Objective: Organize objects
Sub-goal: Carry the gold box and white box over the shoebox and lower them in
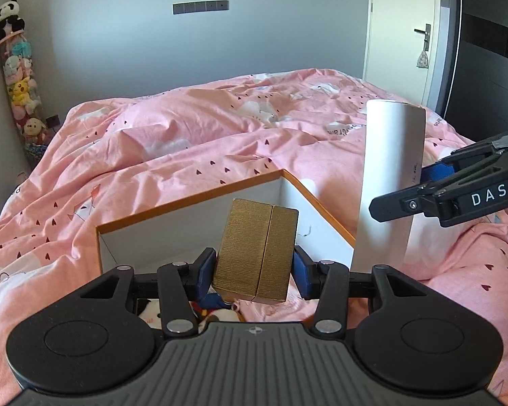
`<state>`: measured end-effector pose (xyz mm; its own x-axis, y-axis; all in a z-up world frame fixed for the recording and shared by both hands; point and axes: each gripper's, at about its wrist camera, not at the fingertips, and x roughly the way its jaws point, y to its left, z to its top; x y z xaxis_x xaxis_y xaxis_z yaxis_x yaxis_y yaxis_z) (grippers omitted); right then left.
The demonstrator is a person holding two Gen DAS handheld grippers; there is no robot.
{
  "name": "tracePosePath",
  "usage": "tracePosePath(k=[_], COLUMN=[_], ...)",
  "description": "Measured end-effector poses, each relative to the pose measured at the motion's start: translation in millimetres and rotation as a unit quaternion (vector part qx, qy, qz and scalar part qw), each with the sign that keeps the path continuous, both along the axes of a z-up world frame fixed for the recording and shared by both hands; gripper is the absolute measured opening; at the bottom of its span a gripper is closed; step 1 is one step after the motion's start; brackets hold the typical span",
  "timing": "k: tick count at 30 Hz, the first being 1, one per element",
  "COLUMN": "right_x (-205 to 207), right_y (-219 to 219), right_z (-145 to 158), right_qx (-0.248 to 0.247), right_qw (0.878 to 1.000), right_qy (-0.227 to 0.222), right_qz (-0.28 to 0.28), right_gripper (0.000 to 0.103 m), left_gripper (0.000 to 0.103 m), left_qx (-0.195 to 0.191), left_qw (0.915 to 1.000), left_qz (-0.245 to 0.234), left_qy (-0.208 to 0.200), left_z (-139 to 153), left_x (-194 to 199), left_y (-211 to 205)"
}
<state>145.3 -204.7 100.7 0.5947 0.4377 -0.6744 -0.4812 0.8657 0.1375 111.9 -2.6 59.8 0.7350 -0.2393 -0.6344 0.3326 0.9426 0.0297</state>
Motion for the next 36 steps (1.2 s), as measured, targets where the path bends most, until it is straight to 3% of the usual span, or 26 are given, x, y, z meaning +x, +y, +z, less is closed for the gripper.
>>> tracePosePath(k=[10,17,21,24,36], right_x=[57.3,85.1,101.7,109.8,125.8], right_y=[45.1,68.5,74.5,79.0,98.0], right_z=[-25.8,-60.1,-80.5,-93.1,-121.0], right_qx=[-0.088,-0.176,-0.19,-0.197,-0.23], right_qw=[0.995,0.976,0.964,0.958,0.943], right_qy=[0.042,0.121,0.183,0.204,0.234], right_qz=[0.024,0.043,0.038,0.038,0.054], right_gripper=[0.062,0.061,0.061,0.061,0.062], left_gripper=[0.054,0.054,0.054,0.054,0.054], left_qx=[-0.007,-0.015,-0.016,-0.017,-0.018], left_qw=[0.9996,0.9987,0.9984,0.9981,0.9967], left_qz=[-0.012,-0.023,-0.022,-0.021,-0.006], left_qy=[0.026,0.044,0.05,0.055,0.079], left_z=[-25.0,-40.0,-46.7,-50.1,-61.1], left_x=[37.9,52.3,60.7,66.3,93.6], left_y=[3.4,5.5,8.2,10.7,13.6])
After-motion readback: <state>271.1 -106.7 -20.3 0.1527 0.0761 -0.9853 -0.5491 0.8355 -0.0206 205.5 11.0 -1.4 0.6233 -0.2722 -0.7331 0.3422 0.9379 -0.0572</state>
